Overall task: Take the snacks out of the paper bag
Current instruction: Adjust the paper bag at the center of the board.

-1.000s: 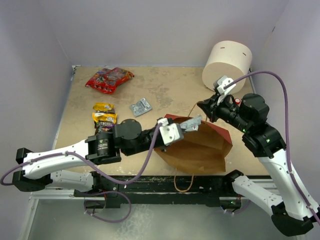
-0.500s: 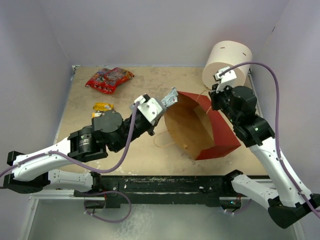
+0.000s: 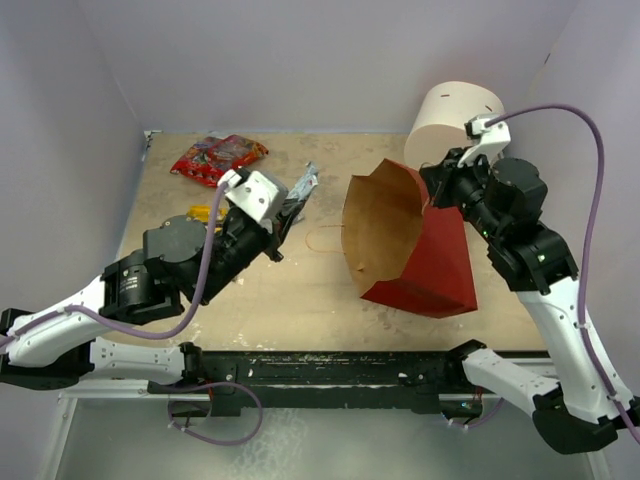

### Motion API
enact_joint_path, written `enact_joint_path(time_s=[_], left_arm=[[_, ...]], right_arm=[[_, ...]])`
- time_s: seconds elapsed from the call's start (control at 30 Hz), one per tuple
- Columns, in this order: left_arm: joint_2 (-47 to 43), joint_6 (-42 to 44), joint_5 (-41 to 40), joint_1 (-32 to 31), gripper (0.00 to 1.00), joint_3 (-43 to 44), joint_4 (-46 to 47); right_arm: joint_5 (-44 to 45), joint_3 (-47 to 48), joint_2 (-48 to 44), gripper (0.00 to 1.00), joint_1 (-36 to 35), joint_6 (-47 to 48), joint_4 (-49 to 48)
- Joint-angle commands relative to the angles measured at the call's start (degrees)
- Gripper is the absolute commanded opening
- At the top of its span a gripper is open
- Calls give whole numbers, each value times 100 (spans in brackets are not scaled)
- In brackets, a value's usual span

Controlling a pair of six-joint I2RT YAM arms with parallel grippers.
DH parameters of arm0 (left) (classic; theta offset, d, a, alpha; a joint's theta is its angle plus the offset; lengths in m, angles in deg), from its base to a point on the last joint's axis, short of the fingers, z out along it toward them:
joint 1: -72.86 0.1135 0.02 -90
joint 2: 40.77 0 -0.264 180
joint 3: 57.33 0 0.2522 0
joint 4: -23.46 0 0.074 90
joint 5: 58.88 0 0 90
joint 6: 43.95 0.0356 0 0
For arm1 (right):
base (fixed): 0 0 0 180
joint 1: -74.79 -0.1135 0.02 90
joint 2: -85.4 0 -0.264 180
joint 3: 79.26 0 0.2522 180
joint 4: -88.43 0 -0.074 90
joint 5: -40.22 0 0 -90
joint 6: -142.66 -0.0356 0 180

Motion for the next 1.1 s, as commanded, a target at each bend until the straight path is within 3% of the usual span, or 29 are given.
enact_joint_path(time_s=[0.0,0.1,0.27,0.43,0.63,0.93,1.07], left_arm=[[-138,-471,-374,22,0,214,8],[-155,-698,-493,27,0,157,-94],[-187,-1233,-803,31,0,161,-392],[15,-1664,-847,146,0,473,-980],[304,-2258,291,1312,0,716,-1679],[879,-2335,1542,2676,0,980,-1991],[1006,-2532,2211,3441,0,841,-1871]], right_arm=[[-291,331,-135,0,6,-1119,-411],[-370,311,-160,0,6,-1463,-463],[713,37,-277,0,17,-1948,-404],[1320,-529,-504,0,157,-1789,-152],[1525,-1399,-857,0,793,-1263,279],[2430,-1735,-1032,0,810,-1016,791],[2297,-1690,-1104,5,811,-876,835]])
